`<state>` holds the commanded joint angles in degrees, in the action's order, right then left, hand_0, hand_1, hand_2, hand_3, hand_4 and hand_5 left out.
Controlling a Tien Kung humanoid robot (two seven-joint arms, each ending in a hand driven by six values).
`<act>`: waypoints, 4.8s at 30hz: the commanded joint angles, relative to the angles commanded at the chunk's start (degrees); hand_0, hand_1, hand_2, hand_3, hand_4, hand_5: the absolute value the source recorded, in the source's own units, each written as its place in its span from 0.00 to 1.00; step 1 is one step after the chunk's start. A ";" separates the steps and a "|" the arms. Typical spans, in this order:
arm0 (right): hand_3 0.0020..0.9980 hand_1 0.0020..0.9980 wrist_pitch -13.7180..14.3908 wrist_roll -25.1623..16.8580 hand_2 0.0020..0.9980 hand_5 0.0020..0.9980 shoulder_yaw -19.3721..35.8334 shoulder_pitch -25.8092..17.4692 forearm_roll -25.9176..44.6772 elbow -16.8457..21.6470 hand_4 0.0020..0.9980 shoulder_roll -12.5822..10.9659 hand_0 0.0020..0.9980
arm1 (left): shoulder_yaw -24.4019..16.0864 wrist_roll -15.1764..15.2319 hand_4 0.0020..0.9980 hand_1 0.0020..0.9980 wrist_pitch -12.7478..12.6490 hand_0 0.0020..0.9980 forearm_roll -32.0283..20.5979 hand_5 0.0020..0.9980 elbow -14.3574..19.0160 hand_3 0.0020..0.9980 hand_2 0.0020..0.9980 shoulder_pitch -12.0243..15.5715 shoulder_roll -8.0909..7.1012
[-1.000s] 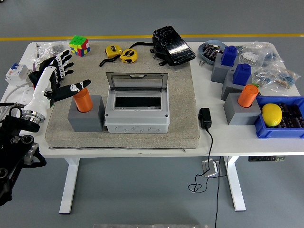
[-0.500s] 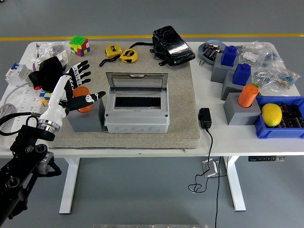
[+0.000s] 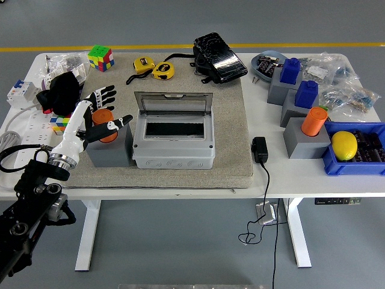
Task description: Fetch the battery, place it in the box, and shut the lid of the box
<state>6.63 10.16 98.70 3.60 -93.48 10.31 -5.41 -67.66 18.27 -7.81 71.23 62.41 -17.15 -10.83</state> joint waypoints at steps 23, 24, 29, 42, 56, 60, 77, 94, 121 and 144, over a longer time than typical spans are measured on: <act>0.87 0.84 0.11 -0.13 0.82 1.00 0.84 0.45 -0.33 0.00 1.00 -0.21 0.85 | -0.09 -0.28 1.00 0.84 -0.84 0.76 2.19 0.30 -2.55 0.82 0.81 0.00 -0.25; 0.87 0.84 0.10 -0.13 0.82 1.00 0.82 0.44 -0.36 0.00 1.00 -0.23 0.85 | -0.03 -0.24 1.00 0.84 -0.91 0.76 2.20 0.30 -2.76 0.82 0.81 0.04 -0.23; 0.87 0.84 0.08 -0.10 0.82 1.00 0.70 0.30 -0.33 0.00 1.00 -0.23 0.85 | 0.01 0.04 1.00 0.83 -1.20 0.75 2.02 0.30 -3.09 0.79 0.79 0.57 0.10; 0.87 0.84 0.11 -0.07 0.82 1.00 0.53 0.04 -0.14 0.00 1.00 -0.57 0.85 | 0.53 0.45 1.00 0.78 -2.08 0.70 0.98 0.30 -3.35 0.76 0.76 0.89 0.06; 0.87 0.84 0.17 -0.11 0.82 1.00 0.94 0.07 -0.18 0.00 1.00 -0.59 0.85 | 0.94 0.53 1.00 0.68 -3.07 0.56 0.70 0.11 -3.37 0.70 0.69 1.01 0.20; 0.87 0.84 0.14 -0.09 0.82 1.00 0.95 0.15 -0.20 0.00 1.00 -0.59 0.85 | 0.81 0.60 1.00 0.68 -3.52 0.56 0.71 0.11 -3.32 0.70 0.69 0.98 0.34; 0.87 0.85 0.16 -0.09 0.82 1.00 1.18 0.34 -0.35 0.00 1.00 -0.52 0.85 | 1.04 0.74 1.00 0.66 -4.83 0.53 0.73 0.01 -2.94 0.68 0.67 0.70 0.37; 0.87 0.85 0.17 -0.04 0.82 1.00 1.51 0.34 -0.49 0.00 1.00 -0.50 0.85 | 1.07 1.04 1.00 0.62 -5.03 0.49 0.25 0.02 -2.87 0.59 0.58 0.91 0.61; 0.87 0.85 0.15 -0.07 0.82 1.00 1.89 0.18 -1.27 0.00 1.00 -0.24 0.85 | 1.00 1.55 1.00 0.37 -6.17 0.20 -1.01 0.03 -3.16 0.36 0.35 1.24 1.27; 0.87 0.85 0.28 -0.14 0.82 1.00 2.27 0.60 -1.17 0.00 1.00 -0.26 0.85 | 1.16 2.28 1.00 0.10 -8.47 0.05 -1.65 0.05 -3.30 0.16 0.17 0.76 1.68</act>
<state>6.90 10.03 100.97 4.20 -94.65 10.31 -5.67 -66.50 20.55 -16.27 69.57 59.11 -16.39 -9.15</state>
